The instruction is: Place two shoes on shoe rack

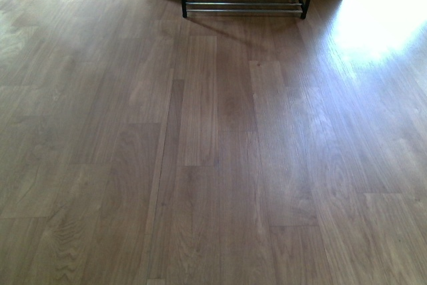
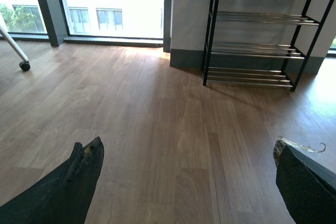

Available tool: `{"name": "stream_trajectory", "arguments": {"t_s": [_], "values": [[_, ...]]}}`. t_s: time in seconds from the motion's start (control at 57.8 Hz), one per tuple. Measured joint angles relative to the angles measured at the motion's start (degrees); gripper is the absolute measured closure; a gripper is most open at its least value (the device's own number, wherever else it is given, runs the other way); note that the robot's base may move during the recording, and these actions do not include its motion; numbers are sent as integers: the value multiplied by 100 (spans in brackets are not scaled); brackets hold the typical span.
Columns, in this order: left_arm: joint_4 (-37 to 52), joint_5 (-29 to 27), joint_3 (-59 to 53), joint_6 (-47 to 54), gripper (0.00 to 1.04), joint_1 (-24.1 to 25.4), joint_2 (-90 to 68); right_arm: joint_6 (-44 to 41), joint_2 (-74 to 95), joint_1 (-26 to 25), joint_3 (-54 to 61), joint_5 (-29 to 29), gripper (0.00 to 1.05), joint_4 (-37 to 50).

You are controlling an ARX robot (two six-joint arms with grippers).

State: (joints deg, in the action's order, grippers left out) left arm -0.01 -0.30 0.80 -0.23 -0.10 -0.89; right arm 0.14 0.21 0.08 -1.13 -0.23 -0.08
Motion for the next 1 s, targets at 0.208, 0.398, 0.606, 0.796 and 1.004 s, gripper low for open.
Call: {"name": "stream_trajectory", "arguments": {"t_s": [0.208,0.398,0.606,0.796,1.004], "values": [[0,31,2,0,9,0,0,0,0,0,0,39,9,0],[-2,13,0,-2,9,0,0,0,0,0,0,15,9,2],[0,28,2,-2,9,0,0,0,0,0,0,22,9,0],[0,28,0,-2,9,0,0,0,0,0,0,24,9,0],[0,31,2,-2,9,0,0,0,0,0,0,24,9,0]]}}
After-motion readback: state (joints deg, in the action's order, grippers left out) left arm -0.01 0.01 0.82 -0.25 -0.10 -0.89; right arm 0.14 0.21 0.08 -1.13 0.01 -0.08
